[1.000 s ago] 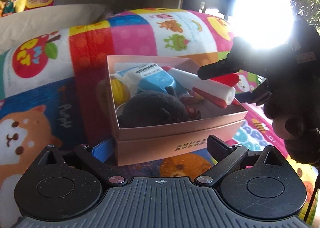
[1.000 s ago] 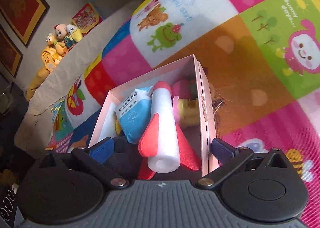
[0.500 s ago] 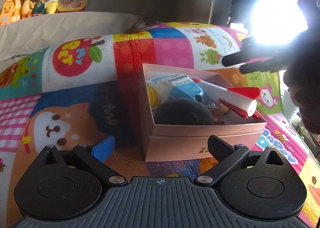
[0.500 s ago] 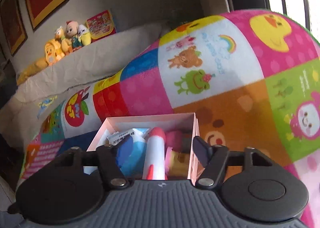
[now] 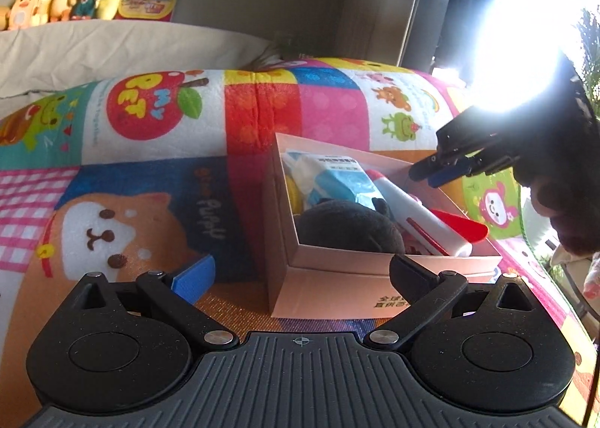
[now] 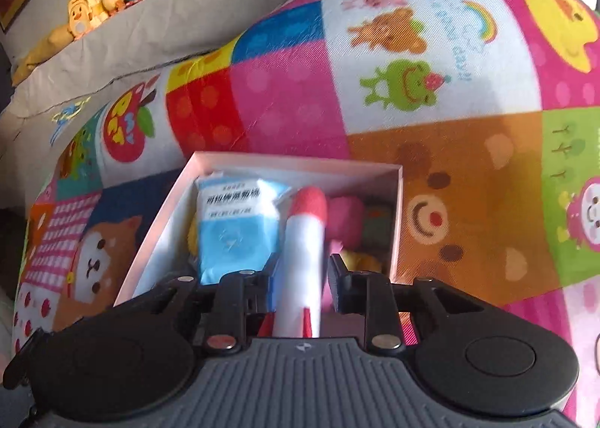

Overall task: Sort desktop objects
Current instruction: 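Open the right tool and lift it out of the pink box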

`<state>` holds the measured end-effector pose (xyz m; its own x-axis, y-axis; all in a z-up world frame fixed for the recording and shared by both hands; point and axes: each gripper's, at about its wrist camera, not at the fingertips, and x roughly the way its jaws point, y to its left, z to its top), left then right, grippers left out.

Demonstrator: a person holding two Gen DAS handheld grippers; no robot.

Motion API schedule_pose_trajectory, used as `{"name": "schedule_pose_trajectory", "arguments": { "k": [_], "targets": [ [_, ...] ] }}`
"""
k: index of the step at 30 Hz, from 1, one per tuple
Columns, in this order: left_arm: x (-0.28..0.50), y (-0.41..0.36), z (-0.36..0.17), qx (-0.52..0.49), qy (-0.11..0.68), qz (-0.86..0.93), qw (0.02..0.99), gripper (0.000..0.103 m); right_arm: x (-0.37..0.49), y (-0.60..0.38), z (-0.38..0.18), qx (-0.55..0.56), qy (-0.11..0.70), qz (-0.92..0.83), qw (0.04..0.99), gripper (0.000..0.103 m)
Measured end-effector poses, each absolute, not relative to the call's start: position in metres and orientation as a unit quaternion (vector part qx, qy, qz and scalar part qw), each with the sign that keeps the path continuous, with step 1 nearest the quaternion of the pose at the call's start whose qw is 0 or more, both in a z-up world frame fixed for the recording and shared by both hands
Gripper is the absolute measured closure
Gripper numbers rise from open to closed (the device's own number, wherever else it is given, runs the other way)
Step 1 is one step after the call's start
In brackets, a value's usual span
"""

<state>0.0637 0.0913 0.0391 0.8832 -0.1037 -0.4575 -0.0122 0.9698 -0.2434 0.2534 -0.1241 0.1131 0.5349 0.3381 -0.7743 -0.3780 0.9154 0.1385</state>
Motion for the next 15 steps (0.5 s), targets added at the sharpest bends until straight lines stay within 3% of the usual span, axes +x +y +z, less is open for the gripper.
{"name": "schedule_pose_trajectory", "arguments": {
  "k": [6, 10, 13, 15],
  "targets": [
    [0.062, 0.088, 0.038, -0.122, 0.245, -0.043, 0.961, 0.001, 0.261, -0.114, 0.098, -0.057, 0.448, 0.187, 0.872, 0.077],
    [0.064, 0.077, 0.035, -0.114, 0.257, -0.069, 0.957, 0.001, 0.246, -0.109, 0.093, -0.123, 0.410, 0.162, 0.889, 0.075],
    [0.070, 0.069, 0.032, -0.107, 0.265, -0.082, 0.955, 0.001, 0.237, -0.127, 0.105, -0.078, 0.401, 0.178, 0.895, 0.075],
    [0.073, 0.064, 0.031, -0.103, 0.271, -0.081, 0.954, 0.001, 0.225, -0.143, 0.117, -0.055, 0.383, 0.182, 0.904, 0.067]
  ]
}}
